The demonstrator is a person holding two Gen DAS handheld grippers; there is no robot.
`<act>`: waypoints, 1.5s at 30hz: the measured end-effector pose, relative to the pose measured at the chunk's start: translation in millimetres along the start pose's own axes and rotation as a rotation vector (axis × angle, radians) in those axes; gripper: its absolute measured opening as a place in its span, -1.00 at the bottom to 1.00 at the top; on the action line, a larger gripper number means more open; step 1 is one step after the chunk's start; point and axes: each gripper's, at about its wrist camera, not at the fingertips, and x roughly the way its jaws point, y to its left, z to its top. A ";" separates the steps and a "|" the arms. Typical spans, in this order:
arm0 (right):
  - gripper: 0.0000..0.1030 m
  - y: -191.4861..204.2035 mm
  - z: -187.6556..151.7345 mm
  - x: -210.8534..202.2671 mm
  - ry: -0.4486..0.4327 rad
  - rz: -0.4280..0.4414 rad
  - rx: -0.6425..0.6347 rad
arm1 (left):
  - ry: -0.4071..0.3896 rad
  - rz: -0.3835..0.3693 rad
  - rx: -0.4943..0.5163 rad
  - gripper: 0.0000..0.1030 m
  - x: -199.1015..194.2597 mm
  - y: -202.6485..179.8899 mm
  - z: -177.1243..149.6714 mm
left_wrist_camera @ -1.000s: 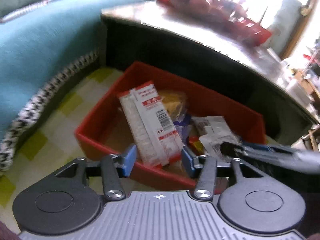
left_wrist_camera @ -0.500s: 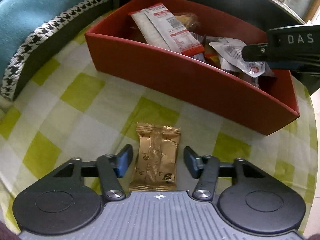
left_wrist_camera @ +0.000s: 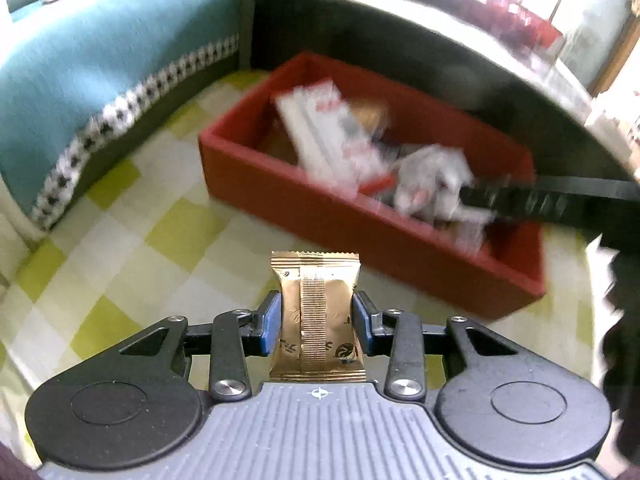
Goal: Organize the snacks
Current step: 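Lower both packets into red box and open both tools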
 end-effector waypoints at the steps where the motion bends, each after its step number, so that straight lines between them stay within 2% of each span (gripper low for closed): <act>1: -0.09 -1.6 0.5 -0.6 -0.002 -0.001 0.005 | -0.014 -0.007 -0.003 -0.11 -3.1 -2.2 5.7; 8: -0.09 -14.6 2.6 -0.3 -0.005 -0.005 0.053 | -0.103 -0.043 0.031 -0.10 -6.4 -36.7 58.8; 15: -0.09 -27.6 5.9 4.7 -0.001 -0.028 0.103 | -0.110 -0.016 0.072 -0.08 26.0 -59.7 81.8; 18: -0.09 -32.3 6.6 7.5 0.003 -0.038 0.121 | -0.116 0.004 0.091 0.06 36.5 -61.5 82.9; 20: -0.08 -35.0 6.9 9.2 0.006 -0.040 0.130 | -0.123 0.015 0.102 0.33 40.0 -62.8 82.1; 23: -0.08 -36.2 7.0 11.2 0.008 -0.046 0.132 | -0.129 0.028 0.112 0.42 39.4 -61.5 78.7; 31: -0.04 -30.9 5.1 7.4 0.006 -0.054 0.116 | -0.128 0.050 0.089 0.50 28.1 -50.3 70.7; 35: 0.00 -30.3 3.6 2.7 -0.001 -0.066 0.122 | -0.147 0.076 0.098 0.64 17.5 -48.5 66.9; 45: 0.04 -17.4 -7.7 -24.6 -0.031 -0.043 0.105 | -0.149 0.102 0.099 0.65 -1.5 -42.1 49.3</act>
